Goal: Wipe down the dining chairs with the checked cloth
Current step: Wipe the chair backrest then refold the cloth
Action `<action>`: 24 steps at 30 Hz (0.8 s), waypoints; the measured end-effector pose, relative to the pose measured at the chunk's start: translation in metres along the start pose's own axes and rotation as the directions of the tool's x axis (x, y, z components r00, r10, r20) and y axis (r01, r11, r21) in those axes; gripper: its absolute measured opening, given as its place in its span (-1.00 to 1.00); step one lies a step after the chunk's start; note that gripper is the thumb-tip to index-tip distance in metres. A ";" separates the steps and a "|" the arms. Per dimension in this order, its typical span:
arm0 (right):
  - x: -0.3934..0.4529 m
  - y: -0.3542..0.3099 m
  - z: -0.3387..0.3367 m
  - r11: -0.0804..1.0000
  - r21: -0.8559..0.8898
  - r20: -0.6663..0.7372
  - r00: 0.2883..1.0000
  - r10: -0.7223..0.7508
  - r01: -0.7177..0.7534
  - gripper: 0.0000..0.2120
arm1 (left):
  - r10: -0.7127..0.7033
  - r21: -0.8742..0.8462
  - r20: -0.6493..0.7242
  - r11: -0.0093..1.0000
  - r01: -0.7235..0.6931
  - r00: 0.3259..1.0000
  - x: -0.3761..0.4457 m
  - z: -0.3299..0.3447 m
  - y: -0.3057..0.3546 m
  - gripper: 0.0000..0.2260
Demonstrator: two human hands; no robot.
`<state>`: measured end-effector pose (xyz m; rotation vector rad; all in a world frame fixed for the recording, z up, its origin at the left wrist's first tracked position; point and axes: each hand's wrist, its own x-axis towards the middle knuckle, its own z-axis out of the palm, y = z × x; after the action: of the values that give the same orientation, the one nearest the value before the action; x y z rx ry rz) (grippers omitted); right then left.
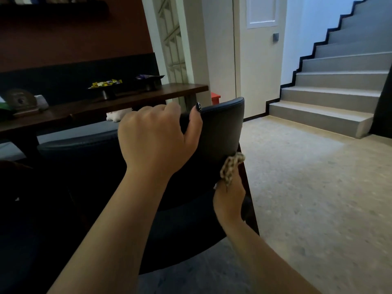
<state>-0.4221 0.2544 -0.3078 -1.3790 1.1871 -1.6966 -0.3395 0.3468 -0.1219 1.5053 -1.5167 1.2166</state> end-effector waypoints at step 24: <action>0.020 -0.105 0.005 0.876 0.078 -0.234 0.863 -0.448 0.476 -0.50 | -0.103 -0.050 -0.130 0.994 0.097 0.986 -0.033 -0.008 -0.060 -0.55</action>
<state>-0.4157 0.2762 -0.2028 -1.5135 0.8650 -2.2633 -0.2780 0.3722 -0.1407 1.4256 -1.3559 1.1928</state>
